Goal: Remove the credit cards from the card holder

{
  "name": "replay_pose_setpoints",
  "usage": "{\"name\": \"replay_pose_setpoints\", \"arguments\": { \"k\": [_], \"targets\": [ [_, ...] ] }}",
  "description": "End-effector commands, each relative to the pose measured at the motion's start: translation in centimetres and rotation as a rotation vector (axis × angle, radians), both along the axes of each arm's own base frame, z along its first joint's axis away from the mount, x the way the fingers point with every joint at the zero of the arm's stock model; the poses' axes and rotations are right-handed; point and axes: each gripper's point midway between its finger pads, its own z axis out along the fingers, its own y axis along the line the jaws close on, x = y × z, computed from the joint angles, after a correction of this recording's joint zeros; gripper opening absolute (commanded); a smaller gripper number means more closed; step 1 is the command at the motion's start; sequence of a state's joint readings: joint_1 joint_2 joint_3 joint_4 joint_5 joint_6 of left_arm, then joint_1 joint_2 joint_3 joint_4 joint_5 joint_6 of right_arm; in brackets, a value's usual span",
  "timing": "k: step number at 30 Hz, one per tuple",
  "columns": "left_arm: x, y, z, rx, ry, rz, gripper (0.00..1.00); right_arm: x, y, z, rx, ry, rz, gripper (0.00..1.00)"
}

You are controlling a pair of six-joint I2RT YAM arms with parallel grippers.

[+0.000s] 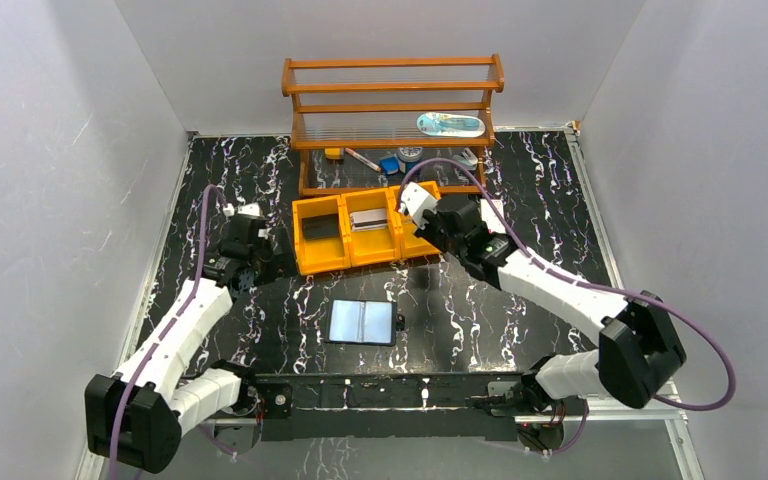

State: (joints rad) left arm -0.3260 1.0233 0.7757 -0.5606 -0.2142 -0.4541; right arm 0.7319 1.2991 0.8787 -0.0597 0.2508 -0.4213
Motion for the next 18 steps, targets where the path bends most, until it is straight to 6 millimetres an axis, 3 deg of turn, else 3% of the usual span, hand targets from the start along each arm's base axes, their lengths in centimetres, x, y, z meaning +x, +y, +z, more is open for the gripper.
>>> {"name": "replay_pose_setpoints", "arguments": {
  "k": [1,8,14,18],
  "targets": [
    [-0.2,-0.7,-0.8,-0.090,0.018,-0.058,0.98,3.0,0.3,2.2,-0.134,-0.100,0.118,0.00],
    [0.3,-0.1,-0.3,-0.057,-0.023,-0.057,0.98,5.9,1.6,0.7,-0.260,-0.141,0.226,0.00],
    [0.4,-0.5,0.2,-0.076,-0.054,-0.077,0.98,8.1,3.3,1.4,-0.271,-0.209,0.275,0.00],
    [0.5,-0.7,0.3,-0.081,-0.060,-0.090,0.98,9.4,3.4,0.4,-0.322,-0.210,0.275,0.00]
  ]
}}
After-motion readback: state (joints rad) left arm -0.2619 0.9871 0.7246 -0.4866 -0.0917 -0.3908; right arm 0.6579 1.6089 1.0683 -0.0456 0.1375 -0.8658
